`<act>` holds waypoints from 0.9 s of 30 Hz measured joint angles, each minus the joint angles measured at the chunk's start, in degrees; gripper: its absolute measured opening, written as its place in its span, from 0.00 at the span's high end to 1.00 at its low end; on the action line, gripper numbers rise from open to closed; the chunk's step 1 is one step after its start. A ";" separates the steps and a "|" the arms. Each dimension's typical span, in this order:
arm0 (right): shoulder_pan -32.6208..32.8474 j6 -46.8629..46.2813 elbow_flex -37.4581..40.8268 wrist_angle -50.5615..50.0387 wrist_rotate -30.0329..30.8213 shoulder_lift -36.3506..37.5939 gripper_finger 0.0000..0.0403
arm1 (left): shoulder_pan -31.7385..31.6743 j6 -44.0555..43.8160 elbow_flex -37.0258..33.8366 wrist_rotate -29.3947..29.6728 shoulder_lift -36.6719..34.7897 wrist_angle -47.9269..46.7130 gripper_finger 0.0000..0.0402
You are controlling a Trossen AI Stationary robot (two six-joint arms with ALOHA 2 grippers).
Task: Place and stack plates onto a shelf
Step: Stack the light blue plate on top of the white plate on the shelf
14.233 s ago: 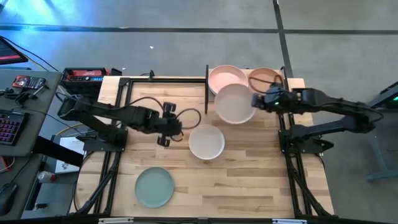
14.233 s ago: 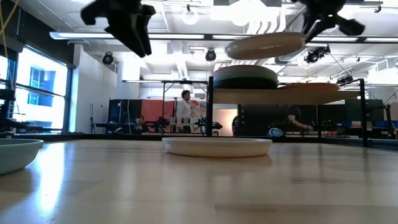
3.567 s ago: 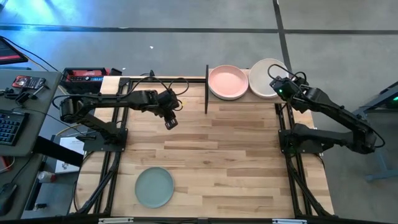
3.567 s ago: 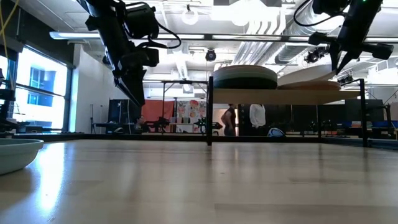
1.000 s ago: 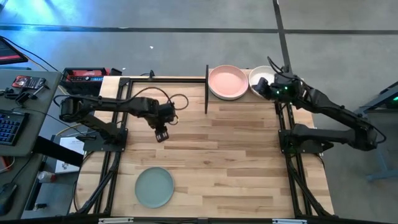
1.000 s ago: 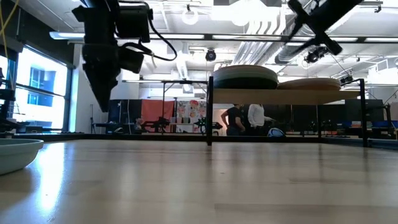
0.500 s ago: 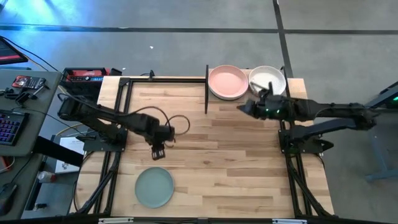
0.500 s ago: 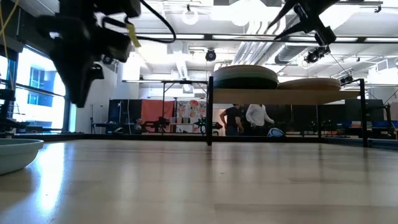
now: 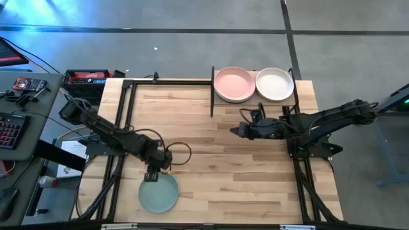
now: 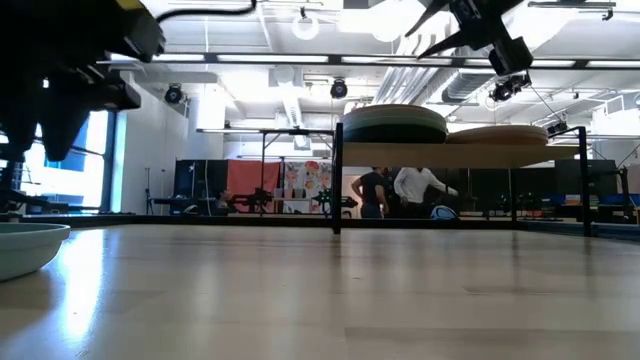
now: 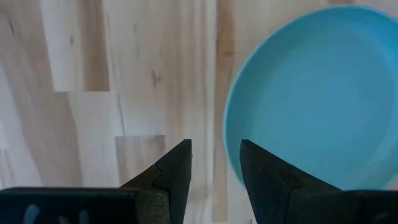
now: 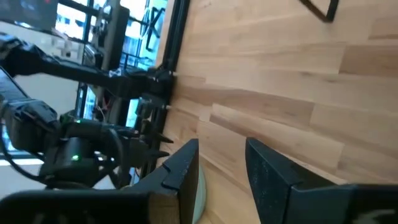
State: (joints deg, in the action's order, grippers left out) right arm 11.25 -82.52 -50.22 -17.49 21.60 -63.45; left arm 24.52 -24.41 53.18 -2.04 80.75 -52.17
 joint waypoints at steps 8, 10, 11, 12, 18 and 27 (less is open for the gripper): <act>2.02 0.08 0.00 2.21 -1.66 -2.51 0.72 | 1.74 -1.71 0.01 3.26 0.00 6.23 0.69; 2.49 0.43 0.00 2.19 -2.37 -2.51 0.72 | 1.72 -0.37 0.01 4.56 0.02 6.86 0.69; 2.73 0.46 0.00 2.19 -2.55 -2.51 0.72 | 1.72 0.31 0.01 4.72 0.08 6.97 0.69; 2.96 0.46 0.00 2.19 -2.57 -2.51 0.72 | 1.72 0.60 0.01 4.67 0.19 7.02 0.69; 3.93 0.89 0.00 2.18 -2.65 -2.51 0.72 | 2.09 0.98 0.01 3.47 3.08 7.07 0.69; 3.90 1.57 0.00 2.15 -4.20 -2.51 0.72 | 2.51 1.04 -0.01 2.33 11.14 9.42 0.69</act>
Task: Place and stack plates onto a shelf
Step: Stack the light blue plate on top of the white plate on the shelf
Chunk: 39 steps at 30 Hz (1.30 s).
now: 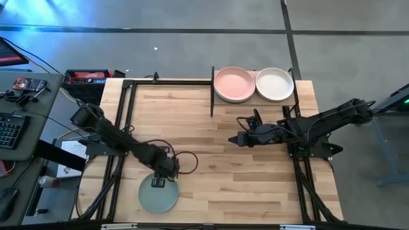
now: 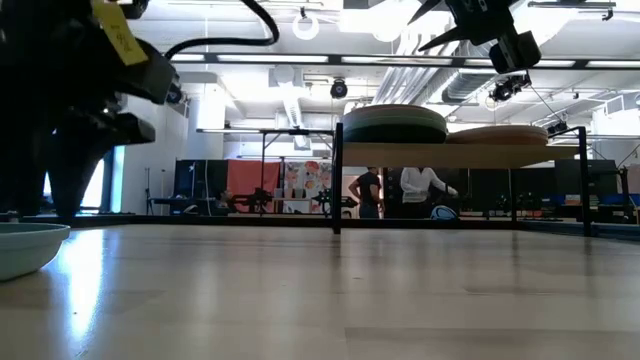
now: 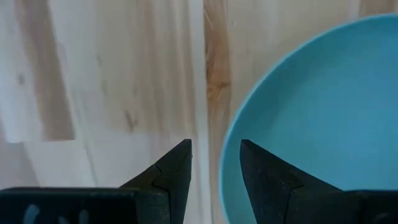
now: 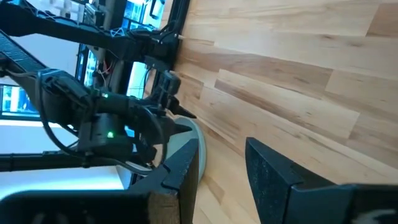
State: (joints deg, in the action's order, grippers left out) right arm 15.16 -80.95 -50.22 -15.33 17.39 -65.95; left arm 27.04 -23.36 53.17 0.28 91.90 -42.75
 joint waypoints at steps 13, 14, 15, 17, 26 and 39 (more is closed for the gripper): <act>0.00 0.26 0.00 -0.02 -0.04 0.00 0.72 | 1.21 1.51 0.18 -1.50 6.23 0.82 0.69; 0.00 0.22 0.00 -0.02 -0.05 0.00 0.72 | 1.19 1.50 0.26 -1.59 6.54 0.80 0.70; 0.00 0.21 0.00 -0.02 -0.03 0.00 0.72 | 1.17 1.52 0.33 -1.79 6.79 0.82 0.70; 0.00 0.09 0.00 -0.02 -0.03 0.00 0.72 | 1.19 1.54 0.31 -1.98 7.00 0.84 0.74; -0.17 3.77 0.00 -0.09 -2.66 0.00 0.72 | 0.44 3.31 0.20 -3.28 7.09 0.58 0.98; -0.52 21.90 0.00 21.13 0.87 0.00 0.72 | -6.80 7.55 6.67 -1.66 0.64 -4.90 1.00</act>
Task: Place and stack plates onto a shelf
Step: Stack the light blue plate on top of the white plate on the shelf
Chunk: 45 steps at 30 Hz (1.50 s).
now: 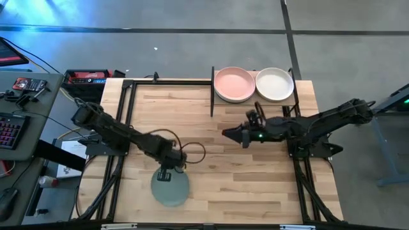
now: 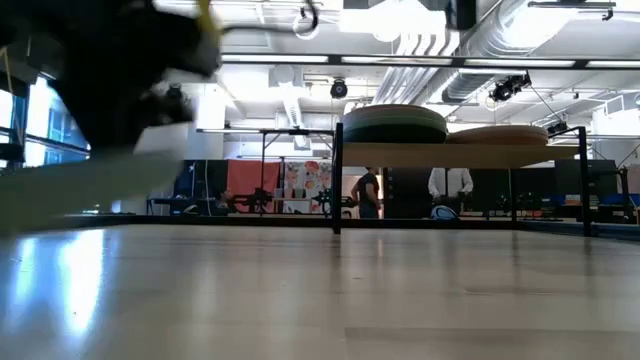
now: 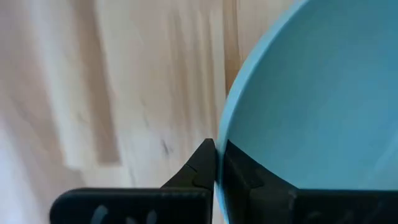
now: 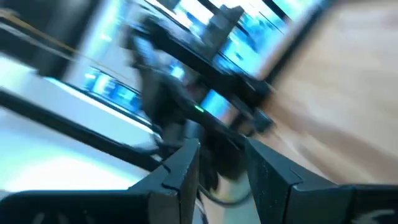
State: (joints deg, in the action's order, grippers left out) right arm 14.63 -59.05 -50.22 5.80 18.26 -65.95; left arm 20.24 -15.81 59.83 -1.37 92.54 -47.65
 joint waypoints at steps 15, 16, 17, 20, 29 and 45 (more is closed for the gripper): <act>0.00 27.55 -3.83 17.46 12.44 0.00 0.72 | -11.82 1.00 12.61 6.93 -6.73 -17.28 1.00; 0.00 28.67 -5.36 15.53 13.66 -0.24 0.72 | -12.85 0.99 13.32 6.99 -6.67 -18.87 1.00; 0.00 29.80 -7.14 12.85 14.78 -0.48 0.72 | -13.91 1.03 13.95 7.15 -6.68 -20.51 1.00; -0.02 30.75 -13.88 2.12 17.66 -2.38 0.72 | -17.32 1.40 14.94 7.24 -6.69 -22.33 1.00; -0.02 15.43 -34.29 -35.25 22.36 -15.30 0.72 | -24.93 -1.97 15.23 7.00 -6.69 -23.03 1.00; -0.02 -0.99 -50.75 -59.08 16.44 -35.06 0.72 | -25.87 -3.21 15.23 6.39 -6.69 -16.50 1.00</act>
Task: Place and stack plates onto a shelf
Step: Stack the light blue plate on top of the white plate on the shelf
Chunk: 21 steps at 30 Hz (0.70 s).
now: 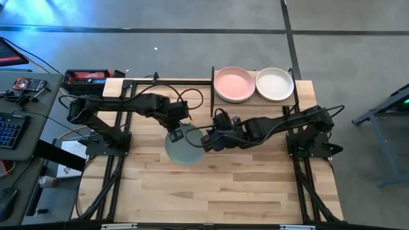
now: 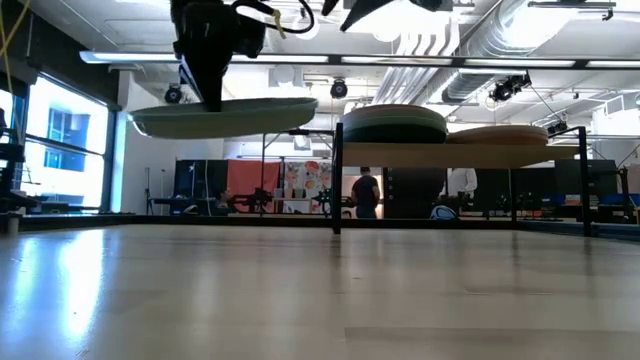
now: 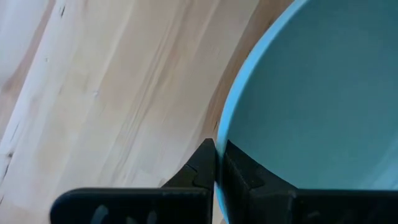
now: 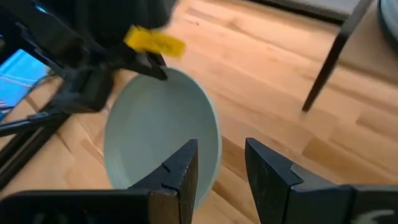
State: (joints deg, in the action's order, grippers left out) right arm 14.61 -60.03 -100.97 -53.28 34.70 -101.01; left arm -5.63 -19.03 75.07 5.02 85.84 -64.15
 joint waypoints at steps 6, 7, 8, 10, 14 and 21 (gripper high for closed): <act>-0.02 -5.71 0.55 -1.98 -2.94 -1.92 0.72 | 0.52 -0.30 0.00 0.02 0.00 2.67 1.00; -0.11 -6.25 0.55 -2.07 -3.59 -2.17 0.72 | 0.70 -0.28 0.00 0.02 0.00 3.28 1.00; -0.13 -6.97 0.55 -2.32 -3.84 -2.28 0.72 | 0.93 -0.30 0.00 0.04 0.00 3.89 1.00; -0.13 -8.15 0.55 -3.28 -4.68 -2.30 0.72 | 1.20 -0.23 0.00 0.04 0.00 5.20 1.00; -0.24 -10.31 0.57 -4.76 -5.13 -2.28 0.72 | 1.98 0.70 0.00 0.08 0.00 7.94 1.00; -0.48 -11.90 0.59 -6.14 -7.30 -2.28 0.72 | 3.55 2.90 0.00 0.11 -0.02 12.98 1.00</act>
State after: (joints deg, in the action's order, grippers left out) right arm 14.13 -71.93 -100.38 -59.43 27.40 -103.28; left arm -2.07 -16.12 75.07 5.13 85.82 -51.18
